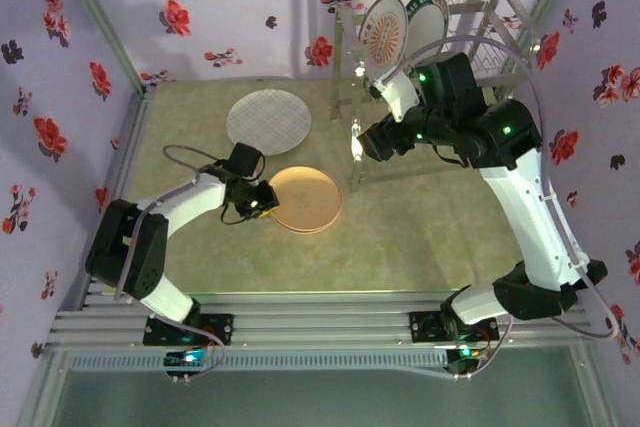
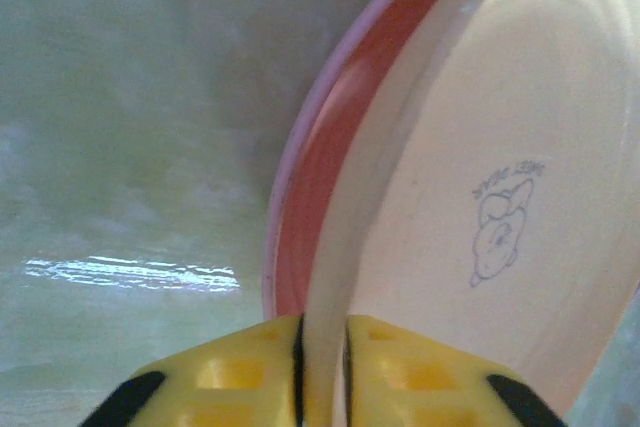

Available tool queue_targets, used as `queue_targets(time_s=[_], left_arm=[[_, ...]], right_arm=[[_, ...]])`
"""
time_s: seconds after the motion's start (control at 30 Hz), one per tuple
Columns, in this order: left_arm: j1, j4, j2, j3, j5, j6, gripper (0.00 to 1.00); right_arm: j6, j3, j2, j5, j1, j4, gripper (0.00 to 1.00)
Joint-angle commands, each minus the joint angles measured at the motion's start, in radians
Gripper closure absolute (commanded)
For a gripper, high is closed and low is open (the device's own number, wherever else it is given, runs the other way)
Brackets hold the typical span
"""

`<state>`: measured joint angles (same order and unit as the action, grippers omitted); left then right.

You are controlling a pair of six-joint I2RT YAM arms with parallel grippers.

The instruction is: Unload the plates from the dish rack

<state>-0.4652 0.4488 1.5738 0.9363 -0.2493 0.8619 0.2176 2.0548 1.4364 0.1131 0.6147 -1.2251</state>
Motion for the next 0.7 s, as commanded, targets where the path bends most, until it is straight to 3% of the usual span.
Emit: queue_targets(time_s=[0.0,0.17,0.43,0.53,0.67], left_arm=[[0.007,0.020,-0.002,0.030,-0.014,-0.013,0.77],[0.006,0.040,-0.023,0.045,-0.012,-0.017,0.69],[0.002,0.116,-0.079,0.107,0.020,-0.030,0.43],[0.000,0.145,-0.109,0.132,0.031,-0.030,0.38],[-0.004,0.190,-0.162,0.182,0.058,-0.027,0.34]], right_arm=[[-0.005,0.026,-0.017,-0.076,0.007,0.049,0.20],[-0.028,-0.016,-0.082,-0.292,0.008,0.180,0.19],[-0.036,0.017,-0.089,-0.719,-0.022,0.376,0.18],[-0.095,0.118,-0.025,-0.732,-0.107,0.374,0.17],[-0.210,0.275,0.088,-0.602,-0.239,0.326,0.17]])
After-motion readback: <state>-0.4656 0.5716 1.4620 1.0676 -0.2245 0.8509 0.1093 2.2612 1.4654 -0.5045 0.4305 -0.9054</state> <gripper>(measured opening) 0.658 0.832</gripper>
